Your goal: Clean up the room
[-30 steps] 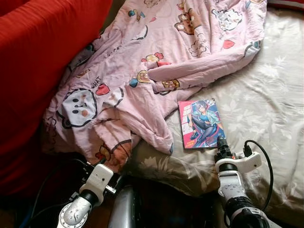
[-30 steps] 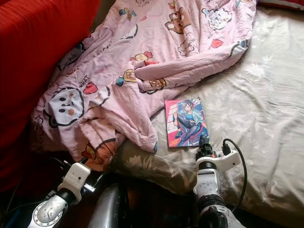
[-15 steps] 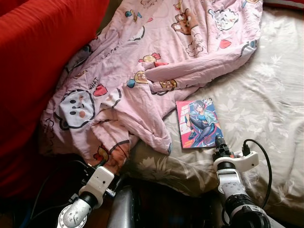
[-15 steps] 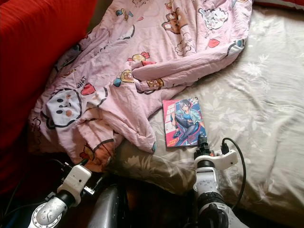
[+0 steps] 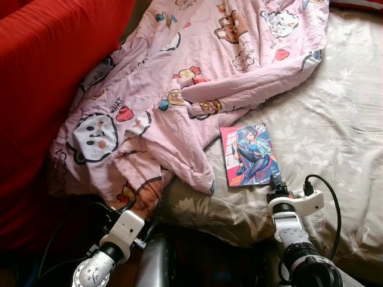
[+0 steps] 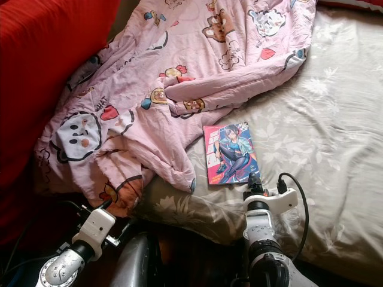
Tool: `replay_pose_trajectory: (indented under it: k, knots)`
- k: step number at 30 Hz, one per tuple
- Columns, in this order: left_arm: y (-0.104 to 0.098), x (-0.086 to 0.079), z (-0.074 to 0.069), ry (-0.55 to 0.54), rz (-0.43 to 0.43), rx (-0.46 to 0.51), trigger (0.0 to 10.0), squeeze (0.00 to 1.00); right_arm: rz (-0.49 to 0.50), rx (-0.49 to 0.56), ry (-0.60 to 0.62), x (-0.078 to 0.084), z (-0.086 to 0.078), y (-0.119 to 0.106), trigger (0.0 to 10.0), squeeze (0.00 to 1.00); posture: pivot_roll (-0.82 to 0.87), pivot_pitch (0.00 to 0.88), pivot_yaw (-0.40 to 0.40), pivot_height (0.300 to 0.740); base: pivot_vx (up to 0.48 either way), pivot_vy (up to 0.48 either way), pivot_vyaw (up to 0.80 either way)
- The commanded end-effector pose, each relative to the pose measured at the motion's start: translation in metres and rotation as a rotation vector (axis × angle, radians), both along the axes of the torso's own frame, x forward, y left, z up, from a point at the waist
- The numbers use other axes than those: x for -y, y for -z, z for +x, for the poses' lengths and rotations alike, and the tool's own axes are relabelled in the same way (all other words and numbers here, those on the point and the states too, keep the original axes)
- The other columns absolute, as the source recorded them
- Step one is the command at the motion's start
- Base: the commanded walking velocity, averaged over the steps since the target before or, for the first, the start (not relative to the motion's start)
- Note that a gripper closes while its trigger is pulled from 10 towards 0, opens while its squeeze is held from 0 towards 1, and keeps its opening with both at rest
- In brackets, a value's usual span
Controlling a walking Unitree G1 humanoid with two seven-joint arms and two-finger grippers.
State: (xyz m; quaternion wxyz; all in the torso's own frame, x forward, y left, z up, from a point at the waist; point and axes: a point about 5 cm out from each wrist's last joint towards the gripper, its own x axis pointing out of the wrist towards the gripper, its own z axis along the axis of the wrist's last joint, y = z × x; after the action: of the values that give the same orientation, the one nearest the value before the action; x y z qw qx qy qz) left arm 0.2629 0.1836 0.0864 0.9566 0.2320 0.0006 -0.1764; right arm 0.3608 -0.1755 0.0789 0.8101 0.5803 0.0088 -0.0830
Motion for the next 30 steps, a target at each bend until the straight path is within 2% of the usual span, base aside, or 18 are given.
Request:
replay_pose_trajectory:
  k: [1,11,12,13,15,22,23,26,27,30]
  knots:
    - [0.009,-0.005,-0.007,-0.004,0.027,-0.04,10.0,0.0,0.032,-0.079,-0.074,-0.02,-0.01,0.02,0.0,0.0,0.24,0.382,0.172,0.574,0.0,0.0,0.0]
    - [0.008,-0.004,-0.003,-0.004,0.027,-0.035,10.0,0.0,-0.042,-0.029,-0.092,-0.02,-0.004,0.01,0.0,0.0,0.23,0.371,0.173,0.574,0.0,0.0,0.0]
    - [0.008,-0.004,-0.001,-0.006,0.027,-0.033,10.0,0.0,-0.096,-0.011,-0.1,-0.02,-0.003,0.006,0.0,0.0,0.22,0.369,0.172,0.574,0.0,0.0,0.0]
    - [0.008,-0.004,-0.001,-0.006,0.027,-0.033,10.0,0.0,-0.096,-0.011,-0.1,-0.02,-0.003,0.006,0.0,0.0,0.22,0.369,0.172,0.574,0.0,0.0,0.0]
    - [0.008,-0.003,0.001,-0.009,0.026,-0.03,10.0,0.0,-0.183,0.065,-0.12,-0.023,0.002,-0.005,0.0,0.0,0.21,0.369,0.171,0.574,0.0,0.0,0.0]
    - [0.007,0.001,0.006,-0.01,0.02,-0.024,10.0,0.0,-0.298,0.188,-0.143,-0.026,0.004,-0.019,0.0,0.0,0.19,0.364,0.165,0.574,0.0,0.0,0.0]
    - [0.007,0.002,0.007,-0.009,0.016,-0.021,10.0,0.0,-0.331,0.227,-0.147,-0.027,0.003,-0.022,0.0,0.0,0.18,0.363,0.162,0.574,0.0,0.0,0.0]
    - [0.007,0.003,0.009,-0.009,0.013,-0.019,10.0,0.0,-0.354,0.255,-0.15,-0.027,0.002,-0.024,0.0,0.0,0.17,0.362,0.16,0.574,0.0,0.0,0.0]
    - [0.007,0.008,0.014,-0.01,0.001,-0.014,10.0,0.0,-0.403,0.331,-0.148,-0.024,-0.008,-0.025,0.0,0.0,0.14,0.354,0.145,0.574,0.0,0.0,0.0]
    - [0.007,0.009,0.016,-0.012,-0.003,-0.012,10.0,0.0,-0.416,0.326,-0.135,-0.02,-0.014,-0.021,0.0,0.0,0.13,0.352,0.137,0.574,0.0,0.0,0.0]
